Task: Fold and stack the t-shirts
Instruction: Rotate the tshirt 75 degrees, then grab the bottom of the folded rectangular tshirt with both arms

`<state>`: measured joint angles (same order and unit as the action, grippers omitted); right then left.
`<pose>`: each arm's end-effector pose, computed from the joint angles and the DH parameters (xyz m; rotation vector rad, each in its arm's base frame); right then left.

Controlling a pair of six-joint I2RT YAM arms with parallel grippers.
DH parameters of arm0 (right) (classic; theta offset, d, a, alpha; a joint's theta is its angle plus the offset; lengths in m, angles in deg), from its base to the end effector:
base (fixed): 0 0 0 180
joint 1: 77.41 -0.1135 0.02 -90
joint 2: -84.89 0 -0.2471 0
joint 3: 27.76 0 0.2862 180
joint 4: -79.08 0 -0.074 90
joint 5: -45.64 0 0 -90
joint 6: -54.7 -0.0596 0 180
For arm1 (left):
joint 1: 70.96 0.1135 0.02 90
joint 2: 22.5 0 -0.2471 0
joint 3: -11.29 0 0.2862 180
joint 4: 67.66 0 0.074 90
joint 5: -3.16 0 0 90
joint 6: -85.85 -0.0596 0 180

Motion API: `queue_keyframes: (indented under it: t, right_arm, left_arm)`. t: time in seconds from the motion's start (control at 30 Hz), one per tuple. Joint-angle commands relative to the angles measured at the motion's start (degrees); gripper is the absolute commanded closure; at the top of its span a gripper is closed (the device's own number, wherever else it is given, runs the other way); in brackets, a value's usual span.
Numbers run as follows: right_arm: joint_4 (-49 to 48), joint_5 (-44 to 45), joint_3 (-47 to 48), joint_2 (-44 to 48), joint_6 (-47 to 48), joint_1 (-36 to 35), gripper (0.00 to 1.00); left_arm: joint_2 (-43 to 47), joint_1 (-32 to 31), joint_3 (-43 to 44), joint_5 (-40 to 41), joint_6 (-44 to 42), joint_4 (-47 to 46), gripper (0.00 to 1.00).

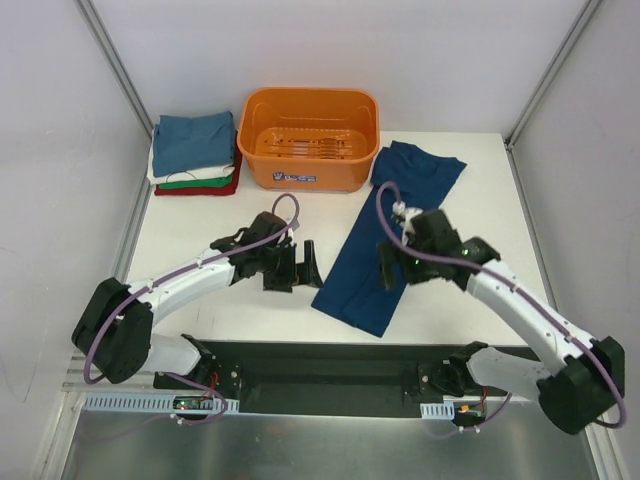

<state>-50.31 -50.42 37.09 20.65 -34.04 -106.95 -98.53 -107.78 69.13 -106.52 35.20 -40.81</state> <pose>0.2444 0.1457 0.2370 -0.7011 2.3663 0.3461 0.2475 -0.2104 0.1719 0.1265 2.5496 -0.9975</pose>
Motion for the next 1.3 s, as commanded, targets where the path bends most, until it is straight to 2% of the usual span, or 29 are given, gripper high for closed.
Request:
queue_keyframes:
  t: [0.0, 0.07, 0.1, 0.23, 0.43, 0.63, 0.7, 0.83, 0.87, 0.9, 0.93, 1.0, 1.03, 1.1, 1.2, 1.27]
  right_arm:
    - [1.84, 3.16, -6.51, 7.81, -6.87, -13.91, 0.01]
    - [-0.7, 4.12, -10.11, 8.61, -9.41, -18.69, 0.03]
    - [-2.1, 4.39, -11.08, 7.4, -9.87, -22.63, 0.03]
    - [-6.15, 5.71, -12.15, 0.45, -9.44, -28.02, 0.13]
    - [-7.38, 7.47, -11.79, -7.38, -7.23, -29.26, 0.26]
    - [-10.2, 6.77, -13.46, -11.86, -6.8, -29.08, 0.3]
    - [-10.55, 6.77, -13.9, -13.44, -6.62, -29.08, 0.32]
    - [-9.76, 6.59, -14.08, -15.55, -7.14, -29.08, 0.39]
    - [-9.67, 6.59, -14.08, -15.82, -7.41, -29.17, 0.42]
    - [-9.32, 6.59, -14.17, -15.91, -7.58, -29.08, 0.44]
    - [-9.15, 6.68, -14.25, -15.91, -7.85, -29.08, 0.52]
    - [-9.15, 6.59, -14.43, -16.0, -8.55, -29.0, 0.61]
    - [-9.15, 4.33, -14.52, -16.0, -8.81, -29.08, 0.72]
    - [-8.97, 2.73, -14.35, -15.65, -9.34, -29.61, 0.8]
    - [-7.4, -2.19, -12.33, -13.45, -10.22, -32.15, 0.99]
    - [-7.39, -7.27, -10.66, -10.65, -10.22, -34.61, 0.99]
  left_arm:
    - [-0.43, -0.8, -1.87, -3.26, 0.19, 1.43, 0.05]
    - [-1.84, -0.8, -1.97, -3.96, 0.72, 0.82, 0.14]
    - [-2.36, -0.89, -2.14, -4.13, 0.81, -0.06, 0.22]
    - [-6.58, -0.97, -1.88, -4.49, 0.9, -1.29, 0.37]
    - [-11.85, -2.29, -0.04, -3.52, 0.55, -2.52, 0.45]
    - [-18.1, -3.79, 1.46, -3.35, 2.12, -4.54, 0.51]
    - [-19.24, -3.79, 1.37, -3.35, 2.48, -5.33, 0.56]
    - [-20.39, -4.4, 2.08, -4.48, 2.48, -5.95, 0.78]
    - [-20.3, -5.27, 1.73, -4.31, 2.31, -5.95, 0.82]
    - [-20.04, -5.72, 1.46, -4.05, 2.13, -5.95, 0.99]
    - [-19.95, -5.81, 1.11, -3.7, 2.22, -5.87, 1.0]
    - [-19.6, -5.9, 0.41, -3.43, 2.22, -5.95, 1.0]
    - [-19.16, -5.81, 0.06, -3.17, 2.74, -5.95, 1.0]
    - [-17.24, -5.81, -0.91, -3.34, 3.01, -5.95, 1.0]
    - [-12.32, -5.81, -3.37, -3.35, 3.8, -4.21, 1.0]
    - [-7.24, -5.81, -5.73, -2.73, 3.98, -2.71, 1.0]
